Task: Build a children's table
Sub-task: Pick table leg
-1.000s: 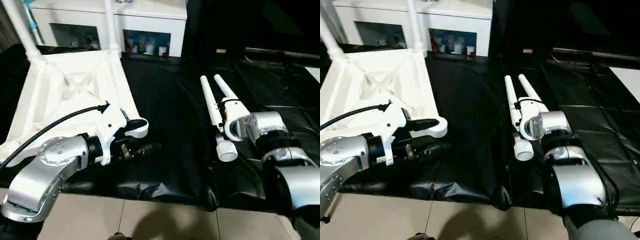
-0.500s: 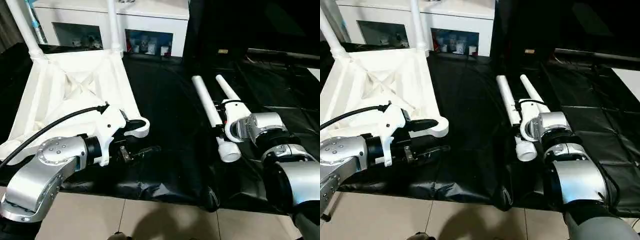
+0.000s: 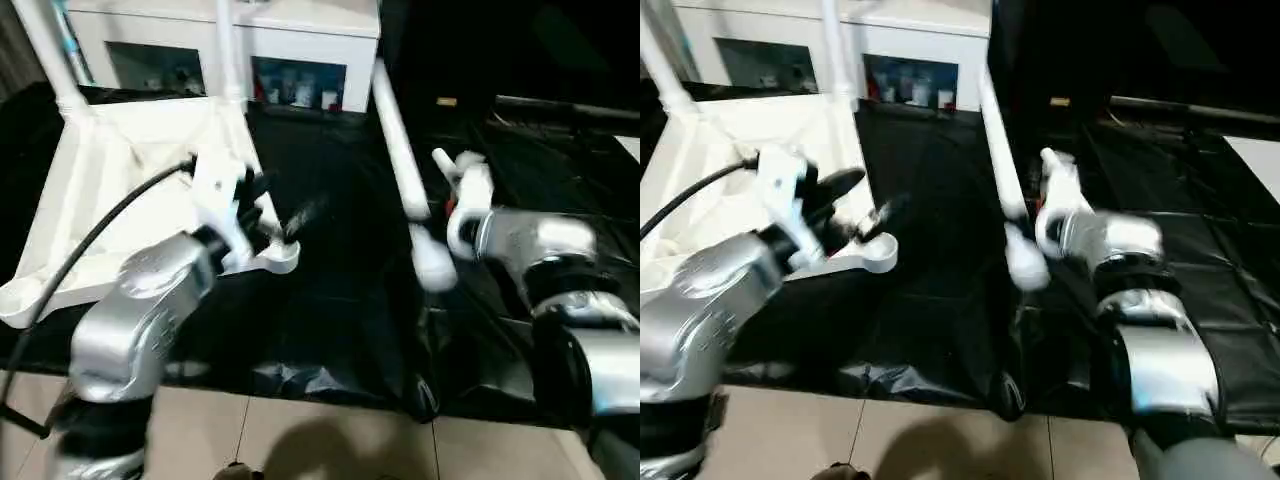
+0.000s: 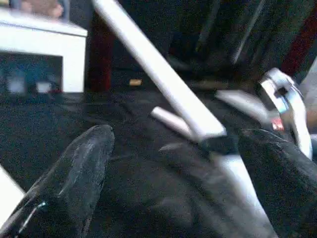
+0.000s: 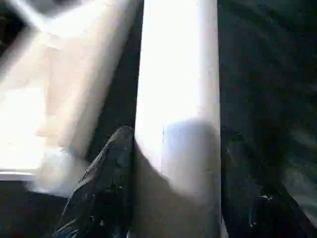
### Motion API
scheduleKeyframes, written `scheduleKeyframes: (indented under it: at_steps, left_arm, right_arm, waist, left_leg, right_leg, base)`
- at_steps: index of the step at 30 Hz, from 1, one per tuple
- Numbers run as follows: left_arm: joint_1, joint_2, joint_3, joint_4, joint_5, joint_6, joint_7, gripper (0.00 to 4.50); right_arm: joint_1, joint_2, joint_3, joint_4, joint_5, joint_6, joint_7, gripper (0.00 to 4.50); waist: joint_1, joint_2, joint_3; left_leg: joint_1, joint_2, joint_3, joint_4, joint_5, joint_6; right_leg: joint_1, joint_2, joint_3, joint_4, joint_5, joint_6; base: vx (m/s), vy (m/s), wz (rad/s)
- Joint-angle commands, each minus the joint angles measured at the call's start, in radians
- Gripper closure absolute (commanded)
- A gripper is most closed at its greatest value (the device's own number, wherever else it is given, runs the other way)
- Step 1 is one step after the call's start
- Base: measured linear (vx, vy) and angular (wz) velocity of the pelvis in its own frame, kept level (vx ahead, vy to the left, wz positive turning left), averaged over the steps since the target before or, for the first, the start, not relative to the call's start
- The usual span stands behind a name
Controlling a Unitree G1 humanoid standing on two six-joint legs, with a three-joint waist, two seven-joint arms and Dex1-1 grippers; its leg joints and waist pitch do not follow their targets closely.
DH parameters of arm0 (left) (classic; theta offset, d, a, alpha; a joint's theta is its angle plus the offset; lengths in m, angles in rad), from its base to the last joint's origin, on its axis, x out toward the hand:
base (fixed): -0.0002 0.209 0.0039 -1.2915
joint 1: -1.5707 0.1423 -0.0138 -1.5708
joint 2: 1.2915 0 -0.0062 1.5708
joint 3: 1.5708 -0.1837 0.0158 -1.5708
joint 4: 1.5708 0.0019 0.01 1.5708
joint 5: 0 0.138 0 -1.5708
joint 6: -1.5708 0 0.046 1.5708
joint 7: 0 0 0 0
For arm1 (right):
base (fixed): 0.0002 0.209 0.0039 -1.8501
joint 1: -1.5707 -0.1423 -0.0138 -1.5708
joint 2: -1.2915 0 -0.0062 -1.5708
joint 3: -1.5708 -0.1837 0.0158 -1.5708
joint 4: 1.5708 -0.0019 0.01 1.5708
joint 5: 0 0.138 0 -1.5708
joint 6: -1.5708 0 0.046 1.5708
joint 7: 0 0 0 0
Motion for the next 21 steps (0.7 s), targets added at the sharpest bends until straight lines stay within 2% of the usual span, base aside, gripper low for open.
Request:
scheduleKeyframes:
  at_steps: [1,4,5,6,7,9,10,12,15,17,18,21]
  left_arm:
    - [-0.051,-0.041,0.049,0.046,-0.082,0.070,0.038,0.00]
    - [-0.111,-0.094,0.097,0.106,-0.176,0.119,0.057,0.00]
    - [-0.111,-0.094,0.097,0.106,-0.176,0.119,0.057,0.00]
    - [-0.129,-0.106,0.104,0.122,-0.194,0.127,0.057,0.00]
    - [-0.168,-0.129,0.110,0.149,-0.231,0.151,0.044,0.00]
    - [-0.183,-0.137,0.109,0.158,-0.245,0.159,0.036,0.00]
    - [-0.191,-0.143,0.112,0.160,-0.251,0.168,0.035,0.00]
    - [-0.206,-0.162,0.124,0.156,-0.288,0.197,0.023,0.00]
    - [-0.227,-0.184,0.146,0.160,-0.320,0.206,0.045,0.00]
    - [-0.236,-0.191,0.159,0.163,-0.342,0.206,0.057,0.00]
    - [-0.241,-0.197,0.171,0.164,-0.361,0.208,0.067,0.00]
    - [-0.251,-0.211,0.194,0.162,-0.408,0.221,0.079,0.00]
  right_arm:
    - [0.074,-0.012,0.026,-0.189,0.105,0.059,0.137,2.67]
    - [0.152,-0.028,0.038,-0.332,0.191,0.090,0.231,2.67]
    - [0.152,-0.028,0.038,-0.332,0.191,0.090,0.231,2.67]
    - [0.167,-0.032,0.036,-0.364,0.215,0.105,0.248,2.67]
    - [0.191,-0.040,0.033,-0.435,0.266,0.137,0.277,2.67]
    - [0.197,-0.042,0.032,-0.461,0.284,0.149,0.282,2.67]
    - [0.204,-0.041,0.029,-0.484,0.293,0.157,0.283,2.67]
    - [0.223,-0.044,0.034,-0.544,0.312,0.177,0.292,2.67]
    - [0.253,-0.050,0.051,-0.612,0.319,0.196,0.293,2.67]
    - [0.260,-0.053,0.060,-0.628,0.314,0.195,0.288,2.67]
    - [0.263,-0.054,0.067,-0.635,0.306,0.191,0.280,2.67]
    - [0.267,-0.057,0.083,-0.652,0.298,0.184,0.259,2.67]
  waist:
    - [0.012,-0.005,-0.075]
    - [0.019,-0.006,-0.071]
    - [0.020,-0.007,-0.070]
    - [0.020,-0.007,-0.067]
    - [0.020,-0.003,-0.063]
    - [0.021,-0.001,-0.063]
    - [0.018,-0.005,-0.062]
    - [0.017,-0.004,-0.058]
    - [0.017,-0.005,-0.059]
    - [0.016,-0.001,-0.059]
    - [0.015,-0.005,-0.058]
    - [0.014,-0.003,-0.057]
  left_leg:
    - [0.027,0.036,-0.005,-0.068,-0.094,0.036]
    - [0.028,0.034,-0.004,-0.069,-0.102,0.043]
    - [0.029,0.034,-0.002,-0.069,-0.112,0.040]
    - [0.031,0.035,-0.004,-0.072,-0.141,0.032]
    - [0.031,0.034,-0.005,-0.074,-0.163,0.021]
    - [0.035,0.037,-0.007,-0.075,-0.177,0.012]
    - [0.031,0.036,-0.008,-0.077,-0.185,0.008]
    - [0.031,0.037,-0.009,-0.079,-0.186,-0.003]
    - [0.029,0.037,-0.010,-0.080,-0.181,-0.007]
    - [0.028,0.035,-0.012,-0.080,-0.176,-0.009]
    - [0.028,0.036,-0.011,-0.080,-0.180,-0.009]
    - [0.028,0.035,-0.010,-0.080,-0.169,-0.010]
  right_leg:
    - [0.053,-0.057,0.029,-0.067,0.037,-0.236]
    - [0.049,-0.056,0.027,-0.072,0.006,-0.250]
    - [0.048,-0.057,0.029,-0.074,-0.011,-0.253]
    - [0.045,-0.059,0.028,-0.081,-0.075,-0.248]
    - [0.044,-0.058,0.028,-0.087,-0.126,-0.232]
    - [0.042,-0.061,0.030,-0.088,-0.150,-0.223]
    - [0.043,-0.061,0.029,-0.090,-0.171,-0.215]
    - [0.041,-0.062,0.029,-0.095,-0.195,-0.203]
    - [0.042,-0.062,0.029,-0.095,-0.190,-0.197]
    - [0.042,-0.061,0.029,-0.095,-0.183,-0.193]
    - [0.043,-0.062,0.029,-0.097,-0.187,-0.191]
    - [0.042,-0.061,0.029,-0.098,-0.177,-0.196]
  base:
    - [0.000,0.000,0.00]
    - [0.000,0.000,0.00]
    - [0.000,0.000,0.00]
    - [0.000,0.000,0.00]
    - [0.000,0.000,0.00]
    - [0.000,0.000,0.00]
    - [0.000,0.000,0.00]
    - [0.000,0.000,0.00]
    - [0.000,0.000,0.00]
    - [0.000,0.000,0.00]
    - [0.000,0.000,0.00]
    - [0.000,0.000,0.00]
